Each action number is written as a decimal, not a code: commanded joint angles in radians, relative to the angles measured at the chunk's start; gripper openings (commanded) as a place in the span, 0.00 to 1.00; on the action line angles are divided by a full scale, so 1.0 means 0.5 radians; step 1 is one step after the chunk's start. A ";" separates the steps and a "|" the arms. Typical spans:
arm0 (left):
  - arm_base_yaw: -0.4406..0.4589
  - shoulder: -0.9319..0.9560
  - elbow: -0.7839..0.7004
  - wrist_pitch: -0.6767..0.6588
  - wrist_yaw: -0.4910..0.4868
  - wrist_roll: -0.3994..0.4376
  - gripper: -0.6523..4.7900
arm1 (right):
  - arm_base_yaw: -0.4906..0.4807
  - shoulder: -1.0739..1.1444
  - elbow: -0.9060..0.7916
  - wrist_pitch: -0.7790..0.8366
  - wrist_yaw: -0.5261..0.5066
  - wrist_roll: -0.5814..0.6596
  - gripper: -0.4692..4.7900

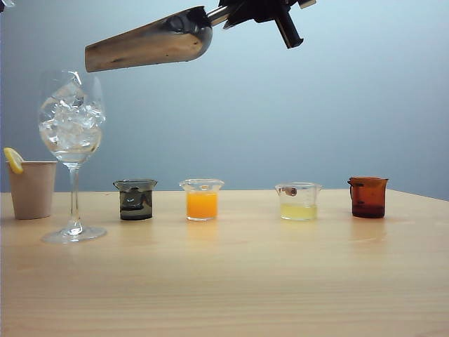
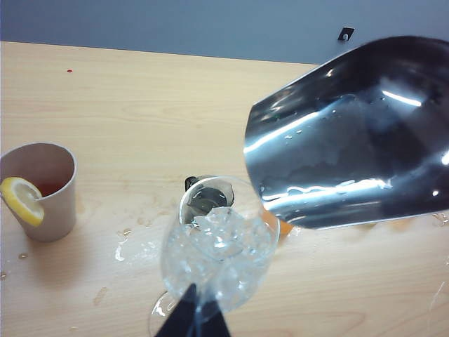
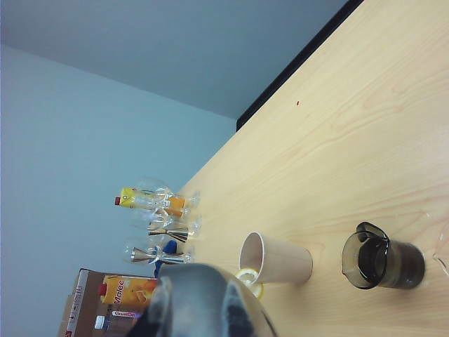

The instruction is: Pick up the ice scoop on the desk filled with ice cubes, pour the ice into the goblet, and finally put the scoop back on the table.

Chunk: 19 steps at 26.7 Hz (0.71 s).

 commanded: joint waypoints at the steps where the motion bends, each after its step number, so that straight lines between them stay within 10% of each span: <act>1: 0.002 -0.003 0.008 0.024 0.006 0.008 0.11 | -0.056 -0.085 0.020 0.043 -0.121 0.077 0.08; 19: 0.002 -0.003 0.008 0.024 0.007 0.009 0.11 | -0.615 -0.443 -0.044 -0.756 -0.701 -0.322 0.08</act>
